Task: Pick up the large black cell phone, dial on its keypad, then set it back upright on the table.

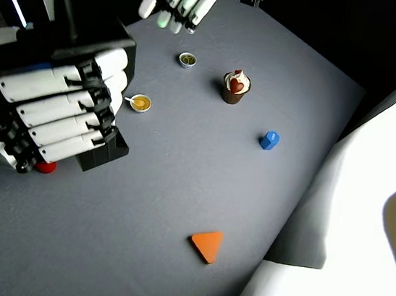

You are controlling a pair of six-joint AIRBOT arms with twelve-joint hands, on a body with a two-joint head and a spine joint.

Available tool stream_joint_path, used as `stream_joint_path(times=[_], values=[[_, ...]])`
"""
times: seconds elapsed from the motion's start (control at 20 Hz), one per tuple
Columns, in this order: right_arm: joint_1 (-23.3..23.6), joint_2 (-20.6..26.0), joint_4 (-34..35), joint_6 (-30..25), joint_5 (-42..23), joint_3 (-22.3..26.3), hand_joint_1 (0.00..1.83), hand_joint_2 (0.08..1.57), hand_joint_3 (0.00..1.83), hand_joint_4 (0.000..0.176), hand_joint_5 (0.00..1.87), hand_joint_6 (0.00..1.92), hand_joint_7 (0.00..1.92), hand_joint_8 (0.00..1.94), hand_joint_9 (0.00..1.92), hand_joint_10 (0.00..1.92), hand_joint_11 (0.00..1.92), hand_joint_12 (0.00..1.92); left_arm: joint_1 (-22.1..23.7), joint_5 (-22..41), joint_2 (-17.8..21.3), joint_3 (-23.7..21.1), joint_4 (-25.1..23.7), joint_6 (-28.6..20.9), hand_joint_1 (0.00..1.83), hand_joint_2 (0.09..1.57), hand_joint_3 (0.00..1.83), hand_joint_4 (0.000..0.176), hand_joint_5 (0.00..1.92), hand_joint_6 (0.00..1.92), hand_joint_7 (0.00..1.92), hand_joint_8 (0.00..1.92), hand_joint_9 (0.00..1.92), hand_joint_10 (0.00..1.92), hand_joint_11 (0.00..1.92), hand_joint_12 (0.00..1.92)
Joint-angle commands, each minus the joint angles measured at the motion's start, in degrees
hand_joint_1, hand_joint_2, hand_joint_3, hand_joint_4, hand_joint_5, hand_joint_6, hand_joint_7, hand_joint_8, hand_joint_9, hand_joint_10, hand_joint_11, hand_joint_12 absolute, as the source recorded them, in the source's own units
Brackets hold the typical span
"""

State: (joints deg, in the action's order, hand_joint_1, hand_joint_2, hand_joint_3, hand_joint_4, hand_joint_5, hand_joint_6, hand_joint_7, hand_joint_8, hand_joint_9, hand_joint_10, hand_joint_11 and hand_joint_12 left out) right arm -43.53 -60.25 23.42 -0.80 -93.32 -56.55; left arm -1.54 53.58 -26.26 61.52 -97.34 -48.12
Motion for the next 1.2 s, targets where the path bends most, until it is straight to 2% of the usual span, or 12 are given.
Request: stream_joint_path(times=[0.0,0.05,0.1,0.2,0.25,0.6,0.7,0.8,0.9,0.95,1.1,1.15], values=[[0.0,0.3,-1.1,-1.2,-7.8,-0.4,1.48,1.11,0.0,0.0,0.97,0.78,0.91,0.98,0.87,1.23,0.87,1.59,1.3,-1.1,0.3,0.2,4.3,-1.8,0.2,1.27,0.0,0.0,0.47,0.0,0.46,0.0,0.39,0.01,0.01,0.85],[-0.2,0.0,-1.0,-1.2,-7.8,-0.8,1.48,1.12,0.0,0.0,0.95,0.8,0.9,0.99,0.86,1.24,0.86,1.61,1.1,-1.9,0.3,0.5,4.3,-5.0,0.12,1.27,0.0,0.0,0.49,0.01,0.46,0.0,0.38,0.0,0.0,0.75],[-0.4,-0.3,-0.8,-1.2,-7.8,-1.3,1.48,1.12,0.0,0.0,0.94,0.82,0.91,0.98,0.87,1.23,0.86,1.61,0.7,-4.4,0.3,0.4,4.2,-12.3,0.08,1.27,0.0,0.0,0.49,0.0,0.44,0.0,0.36,0.0,0.0,0.69],[-0.9,-0.8,-0.1,-1.2,-7.8,-2.1,1.49,1.12,0.0,0.0,0.95,0.81,0.91,0.98,0.88,1.21,0.85,1.62,1.2,-7.8,0.3,-0.4,-3.2,-25.0,0.0,1.27,0.0,0.0,0.42,0.0,0.4,0.0,0.33,0.0,0.0,0.62],[-1.1,-1.1,0.0,-1.1,-7.8,-2.6,1.49,1.12,0.0,0.0,0.96,0.8,0.91,0.99,0.88,1.21,0.86,1.6,1.3,-8.3,0.4,-0.8,-5.5,-28.8,0.0,1.28,0.0,0.0,0.43,0.0,0.41,0.0,0.34,0.0,0.0,0.65],[-1.4,-4.3,0.4,-1.1,-7.8,-5.9,1.49,1.12,0.0,0.0,0.94,0.81,0.89,1.07,0.88,1.19,0.85,1.6,2.7,-8.7,0.4,-3.1,-9.7,-41.3,0.06,1.25,0.0,0.0,0.4,0.0,0.43,0.0,0.35,0.01,0.0,0.83],[-1.4,-5.1,0.4,-1.3,-7.8,-6.5,1.49,1.1,0.0,0.0,1.01,0.66,0.94,0.98,0.94,1.14,0.89,1.55,2.5,-8.5,0.5,-3.4,-10.1,-44.2,0.0,1.25,0.0,0.0,0.38,0.0,0.42,0.0,0.34,0.0,0.0,0.85],[-1.3,-5.7,0.4,-1.7,-7.8,-6.7,1.48,1.16,0.0,0.0,0.85,0.9,0.78,1.17,0.81,1.28,0.76,1.64,2.3,-8.6,0.8,-3.6,-10.3,-46.3,0.0,1.26,0.0,0.0,0.38,0.0,0.41,0.0,0.34,0.0,0.0,0.86],[-1.3,-6.1,0.4,-1.9,-7.8,-6.9,1.48,1.16,0.0,0.0,0.85,0.9,0.78,1.17,0.81,1.28,0.76,1.64,2.3,-8.5,0.9,-3.6,-10.5,-47.6,0.0,1.26,0.0,0.0,0.38,0.0,0.41,0.0,0.34,0.0,0.0,0.86],[-1.4,-6.5,0.4,-1.9,-7.8,-7.3,1.49,1.11,0.0,0.0,0.98,0.76,0.9,1.01,0.93,1.12,0.87,1.54,2.2,-8.1,1.0,-3.6,-10.9,-48.8,0.0,1.25,0.0,0.0,0.4,0.0,0.44,0.0,0.37,0.01,0.0,0.94],[-1.5,-7.0,0.4,-2.0,-7.8,-8.5,1.49,1.13,0.0,0.0,0.89,0.91,0.85,1.03,0.89,1.16,0.79,1.58,1.7,-7.3,1.2,-4.0,-11.5,-51.4,0.0,1.25,0.0,0.002,0.42,0.0,0.44,0.0,0.39,0.01,0.0,0.98],[-1.6,-7.2,0.4,-2.0,-7.8,-8.9,1.49,1.11,0.0,0.0,0.9,0.78,0.85,1.09,0.94,1.16,0.97,1.48,1.5,-7.3,1.3,-4.1,-11.5,-51.9,0.03,1.26,0.0,0.001,0.36,0.0,0.39,0.0,0.34,0.0,0.0,0.85]])
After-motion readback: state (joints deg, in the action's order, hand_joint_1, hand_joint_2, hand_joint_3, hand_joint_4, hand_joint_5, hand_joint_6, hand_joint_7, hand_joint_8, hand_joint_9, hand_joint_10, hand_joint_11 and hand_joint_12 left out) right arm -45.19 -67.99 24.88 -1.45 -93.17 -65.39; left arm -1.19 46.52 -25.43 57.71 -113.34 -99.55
